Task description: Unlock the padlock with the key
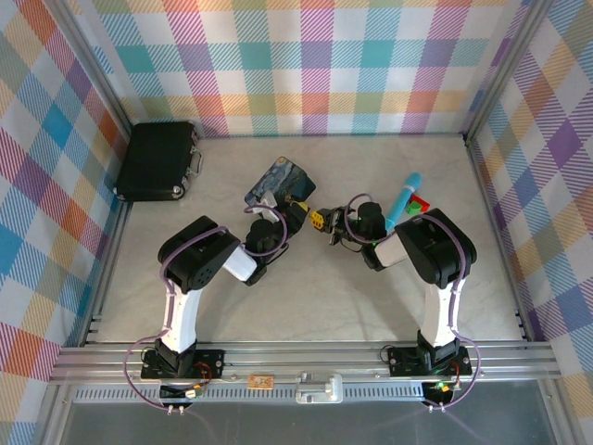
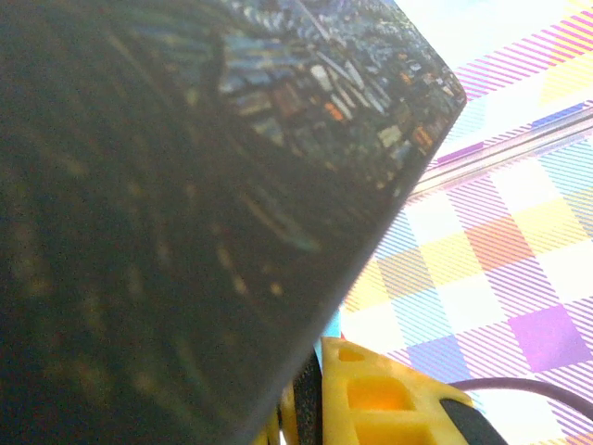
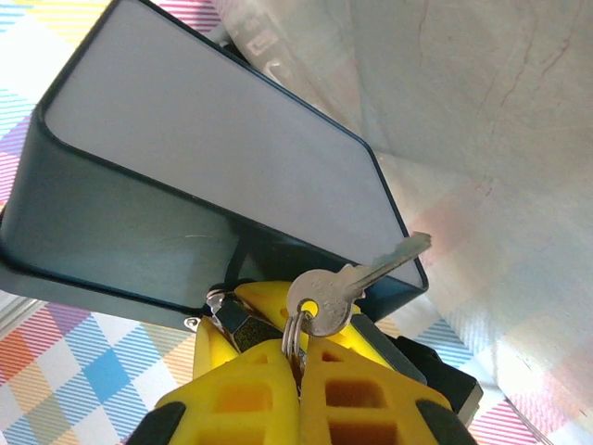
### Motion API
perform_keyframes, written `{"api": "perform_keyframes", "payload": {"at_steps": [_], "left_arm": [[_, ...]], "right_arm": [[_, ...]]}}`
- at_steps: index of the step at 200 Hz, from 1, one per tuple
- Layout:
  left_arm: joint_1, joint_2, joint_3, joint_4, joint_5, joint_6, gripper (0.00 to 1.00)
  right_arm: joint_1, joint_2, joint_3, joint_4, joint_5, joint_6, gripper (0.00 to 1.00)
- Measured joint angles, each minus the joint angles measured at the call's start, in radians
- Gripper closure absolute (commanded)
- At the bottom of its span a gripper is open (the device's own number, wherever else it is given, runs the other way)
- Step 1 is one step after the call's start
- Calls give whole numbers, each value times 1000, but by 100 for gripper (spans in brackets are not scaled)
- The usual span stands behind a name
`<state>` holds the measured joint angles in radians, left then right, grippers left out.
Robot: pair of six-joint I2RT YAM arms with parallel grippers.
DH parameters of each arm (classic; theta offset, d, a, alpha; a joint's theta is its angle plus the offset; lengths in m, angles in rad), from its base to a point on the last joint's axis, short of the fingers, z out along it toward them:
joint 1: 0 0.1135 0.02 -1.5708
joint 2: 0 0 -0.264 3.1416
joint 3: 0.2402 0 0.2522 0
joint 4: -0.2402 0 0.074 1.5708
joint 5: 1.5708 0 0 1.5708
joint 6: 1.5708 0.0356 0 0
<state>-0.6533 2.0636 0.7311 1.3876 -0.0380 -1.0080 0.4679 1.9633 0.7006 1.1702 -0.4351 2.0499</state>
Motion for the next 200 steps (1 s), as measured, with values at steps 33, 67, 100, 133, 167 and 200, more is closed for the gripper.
{"api": "perform_keyframes", "payload": {"at_steps": [33,67,100,133,167,200], "left_arm": [[0,31,37,7,-6,20,100],[1,40,47,9,-8,35,100],[7,33,27,-6,1,40,100],[11,-11,-2,-32,10,33,100],[12,-53,-10,-100,13,26,100],[10,-70,-8,-201,48,21,100]], "right_arm": [[5,0,0,1,56,8,100],[4,8,1,6,66,12,100],[-13,55,29,21,-2,19,78],[-17,58,35,8,-60,21,59],[-18,23,14,-45,-75,-16,49],[-26,-85,-32,-105,-83,-123,47]]}}
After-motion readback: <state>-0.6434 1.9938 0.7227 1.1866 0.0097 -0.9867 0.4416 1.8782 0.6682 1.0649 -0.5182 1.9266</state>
